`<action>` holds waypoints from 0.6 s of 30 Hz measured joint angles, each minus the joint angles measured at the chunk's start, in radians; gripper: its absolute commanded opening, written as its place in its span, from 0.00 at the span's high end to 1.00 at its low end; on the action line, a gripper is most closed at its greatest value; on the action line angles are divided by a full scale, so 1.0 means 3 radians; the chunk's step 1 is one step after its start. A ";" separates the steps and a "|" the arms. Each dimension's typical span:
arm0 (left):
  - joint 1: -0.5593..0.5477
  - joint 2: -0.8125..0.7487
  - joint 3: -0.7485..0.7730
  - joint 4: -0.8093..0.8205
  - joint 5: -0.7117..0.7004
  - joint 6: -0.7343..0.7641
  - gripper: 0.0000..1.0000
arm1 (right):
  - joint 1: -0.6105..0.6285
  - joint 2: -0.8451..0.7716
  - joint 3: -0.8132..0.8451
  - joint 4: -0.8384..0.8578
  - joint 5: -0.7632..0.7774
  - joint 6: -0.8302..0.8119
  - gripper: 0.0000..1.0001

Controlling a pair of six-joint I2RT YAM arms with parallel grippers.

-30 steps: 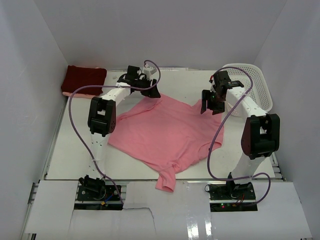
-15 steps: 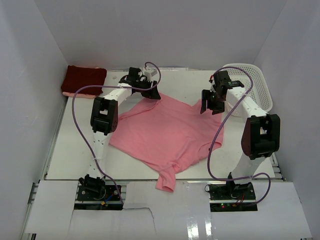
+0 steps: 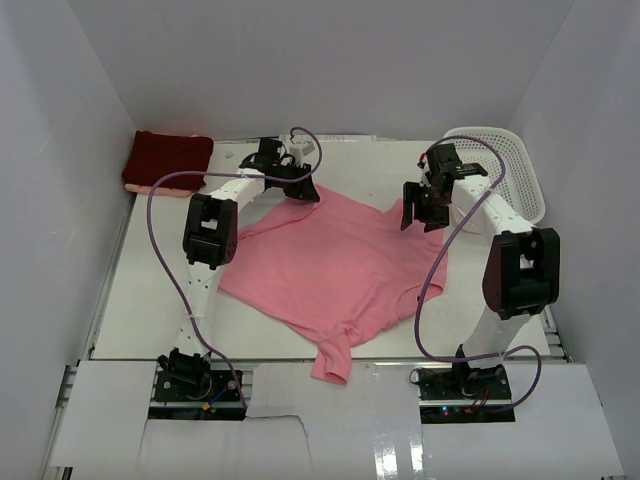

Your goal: Fold and stack the t-shirts

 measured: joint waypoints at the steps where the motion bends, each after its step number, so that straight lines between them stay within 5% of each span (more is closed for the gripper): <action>1: 0.0000 0.0000 0.0000 0.0000 0.0010 0.0000 0.64 | 0.0000 0.0000 0.0000 0.0000 -0.0001 0.0000 0.31; 7: 0.0000 0.0001 0.0003 -0.0014 0.0062 -0.0027 0.81 | 0.0000 0.0000 0.0000 -0.0001 0.0000 0.0000 0.31; 18: 0.0050 -0.0027 0.0003 0.0067 0.0121 -0.0273 0.87 | -0.0006 -0.0003 -0.0111 0.0043 0.0093 0.0043 0.29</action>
